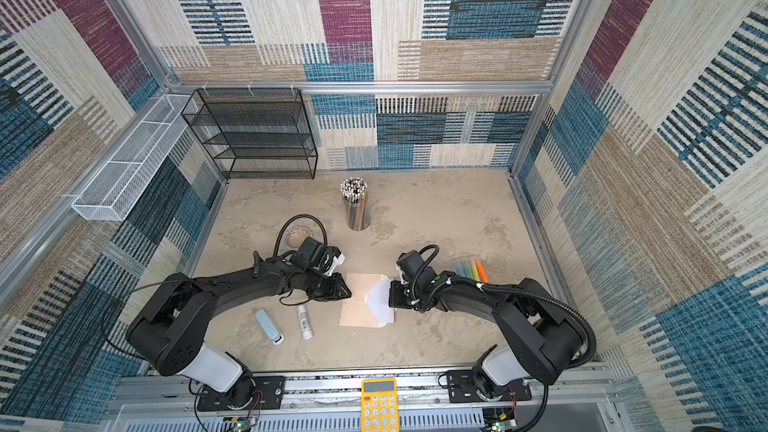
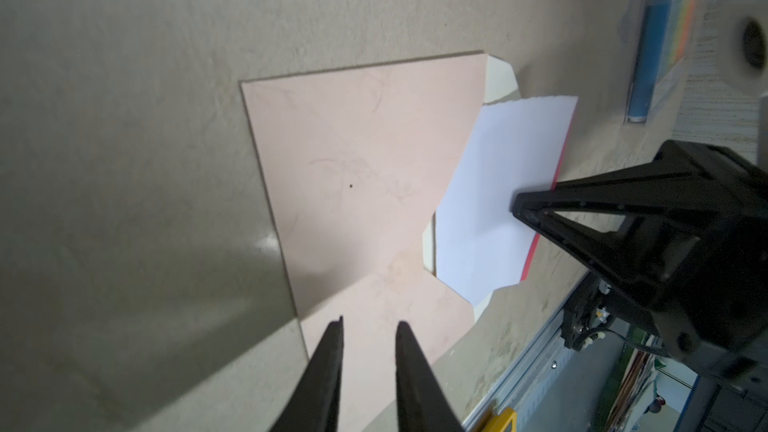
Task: Place the letter into the envelope and seal it
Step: 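Slide the white letter further into the pink envelope with the right gripper, then press the letter down inside the envelope with the right gripper while the left pins it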
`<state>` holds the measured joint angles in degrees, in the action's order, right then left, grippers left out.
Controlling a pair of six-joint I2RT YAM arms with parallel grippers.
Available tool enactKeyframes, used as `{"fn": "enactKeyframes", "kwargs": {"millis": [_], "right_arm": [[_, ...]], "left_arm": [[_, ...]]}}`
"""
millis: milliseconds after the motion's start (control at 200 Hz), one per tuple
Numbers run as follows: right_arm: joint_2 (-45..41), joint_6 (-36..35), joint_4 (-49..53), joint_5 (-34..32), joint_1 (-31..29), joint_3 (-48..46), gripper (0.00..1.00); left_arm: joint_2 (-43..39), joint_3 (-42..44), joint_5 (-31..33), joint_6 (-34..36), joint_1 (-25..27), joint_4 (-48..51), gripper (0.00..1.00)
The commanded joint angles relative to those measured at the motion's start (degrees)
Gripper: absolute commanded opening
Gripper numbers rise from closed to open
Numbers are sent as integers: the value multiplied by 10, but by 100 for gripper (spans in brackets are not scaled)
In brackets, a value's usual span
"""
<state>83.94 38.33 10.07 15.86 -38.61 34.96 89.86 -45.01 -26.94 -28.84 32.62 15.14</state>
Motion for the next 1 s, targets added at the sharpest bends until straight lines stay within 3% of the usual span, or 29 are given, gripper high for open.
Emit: {"fn": "enactKeyframes", "kwargs": {"millis": [0,341,992], "right_arm": [[4,4,-18,-3,0,0,2],[6,3,-9,2,-1,16,2],[29,17,-27,26,0,34,5]], "left_arm": [[-9,5,17,18,-3,14,29],[-12,14,34,32,-11,30,30],[45,21,5,28,-12,-16,25]]}}
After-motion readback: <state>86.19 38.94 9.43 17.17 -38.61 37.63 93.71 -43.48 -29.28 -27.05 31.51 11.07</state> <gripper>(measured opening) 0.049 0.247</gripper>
